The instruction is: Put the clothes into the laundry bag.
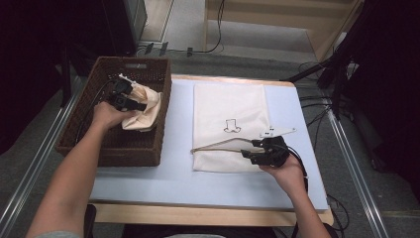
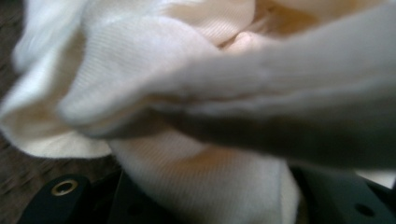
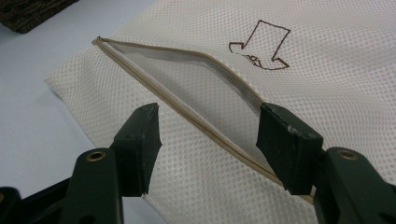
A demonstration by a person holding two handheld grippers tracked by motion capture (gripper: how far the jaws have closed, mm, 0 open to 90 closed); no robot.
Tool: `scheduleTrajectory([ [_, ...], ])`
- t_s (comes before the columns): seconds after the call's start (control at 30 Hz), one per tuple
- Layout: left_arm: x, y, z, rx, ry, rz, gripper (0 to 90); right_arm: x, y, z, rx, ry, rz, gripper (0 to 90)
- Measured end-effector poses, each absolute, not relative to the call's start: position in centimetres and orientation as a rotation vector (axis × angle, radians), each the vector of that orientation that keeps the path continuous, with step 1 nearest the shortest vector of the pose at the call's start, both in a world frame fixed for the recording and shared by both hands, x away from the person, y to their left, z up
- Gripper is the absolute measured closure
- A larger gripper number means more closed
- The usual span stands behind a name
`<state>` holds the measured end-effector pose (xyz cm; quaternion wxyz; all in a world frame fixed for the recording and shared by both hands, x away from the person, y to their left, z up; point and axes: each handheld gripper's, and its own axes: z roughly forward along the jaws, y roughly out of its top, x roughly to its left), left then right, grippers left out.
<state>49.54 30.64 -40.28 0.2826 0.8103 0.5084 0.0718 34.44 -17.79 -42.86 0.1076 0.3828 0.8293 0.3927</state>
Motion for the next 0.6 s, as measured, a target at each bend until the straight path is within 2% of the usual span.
scheduleTrajectory([
  [0.03,49.6,30.3,-40.3,2.171,1.35,0.152,59.1,34.5,-17.8,-42.9,1.127,2.44,1.156,40.0],
  [0.13,49.4,29.0,-40.9,2.27,1.287,0.15,53.3,34.5,-17.8,-42.9,1.13,2.439,1.155,40.0],
  [0.2,49.6,29.0,-41.4,2.252,1.32,0.133,48.4,34.5,-17.8,-42.9,1.125,2.438,1.155,39.9],
  [0.33,50.1,29.5,-42.9,2.167,1.447,0.089,27.7,34.5,-17.7,-42.9,1.128,2.441,1.152,39.9],
  [0.37,50.1,29.5,-42.9,2.164,1.447,0.091,25.9,34.5,-17.7,-42.9,1.129,2.441,1.15,39.9],
  [0.53,50.1,28.6,-43.1,2.213,1.478,0.194,15.5,34.5,-17.5,-42.9,1.123,2.441,1.145,39.9],
  [0.6,50.0,28.2,-43.2,2.242,1.466,0.244,16.3,34.5,-17.3,-42.9,1.122,2.445,1.14,39.9],
])
